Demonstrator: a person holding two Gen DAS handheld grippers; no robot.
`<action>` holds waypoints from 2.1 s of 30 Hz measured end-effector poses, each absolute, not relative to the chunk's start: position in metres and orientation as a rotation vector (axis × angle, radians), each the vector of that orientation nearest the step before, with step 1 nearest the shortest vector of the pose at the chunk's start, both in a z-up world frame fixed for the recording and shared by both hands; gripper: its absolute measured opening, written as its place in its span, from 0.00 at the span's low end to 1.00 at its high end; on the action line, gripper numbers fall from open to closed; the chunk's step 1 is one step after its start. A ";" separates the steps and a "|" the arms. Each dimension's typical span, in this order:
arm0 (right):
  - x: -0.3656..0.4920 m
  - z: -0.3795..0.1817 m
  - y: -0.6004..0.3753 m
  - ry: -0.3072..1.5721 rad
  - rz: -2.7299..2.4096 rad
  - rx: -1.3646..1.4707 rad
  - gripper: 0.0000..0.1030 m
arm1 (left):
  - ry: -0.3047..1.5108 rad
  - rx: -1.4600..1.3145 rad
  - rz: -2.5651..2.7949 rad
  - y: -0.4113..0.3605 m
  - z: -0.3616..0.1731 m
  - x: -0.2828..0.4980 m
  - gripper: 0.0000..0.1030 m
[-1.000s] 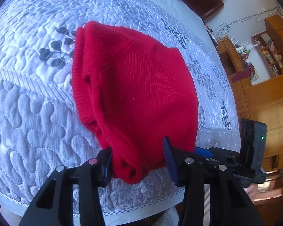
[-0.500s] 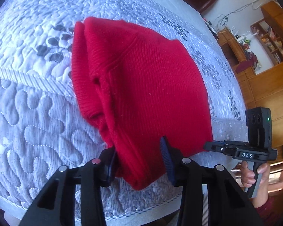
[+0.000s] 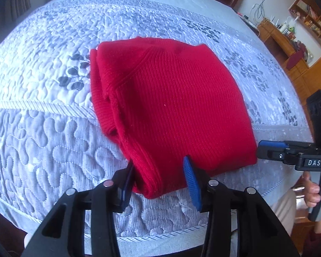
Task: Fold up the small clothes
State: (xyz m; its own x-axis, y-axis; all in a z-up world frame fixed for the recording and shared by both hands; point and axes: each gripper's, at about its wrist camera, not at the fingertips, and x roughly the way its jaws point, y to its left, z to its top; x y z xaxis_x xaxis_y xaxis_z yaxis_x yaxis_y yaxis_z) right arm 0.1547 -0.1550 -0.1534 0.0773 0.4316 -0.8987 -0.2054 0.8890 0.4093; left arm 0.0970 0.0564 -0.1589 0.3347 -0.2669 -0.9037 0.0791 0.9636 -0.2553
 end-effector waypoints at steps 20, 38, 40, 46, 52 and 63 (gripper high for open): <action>0.155 -0.185 -0.138 1.474 0.462 0.080 0.18 | 1.196 -0.111 -0.184 0.051 -0.181 0.103 0.52; 0.294 -0.135 -0.147 1.339 0.454 0.069 0.47 | 1.098 -0.083 -0.429 0.076 -0.121 0.296 0.58; 0.303 -0.141 -0.151 1.354 0.454 0.086 0.47 | 1.127 -0.072 -0.486 0.069 -0.133 0.321 0.57; 0.319 -0.157 -0.161 1.376 0.446 0.112 0.48 | 1.240 -0.141 -0.632 0.057 -0.166 0.358 0.49; 0.334 -0.166 -0.156 1.381 0.460 0.122 0.49 | 1.302 -0.072 -0.638 0.045 -0.185 0.361 0.49; 0.344 -0.173 -0.150 1.386 0.467 0.142 0.53 | 1.377 -0.081 -0.602 0.059 -0.207 0.365 0.10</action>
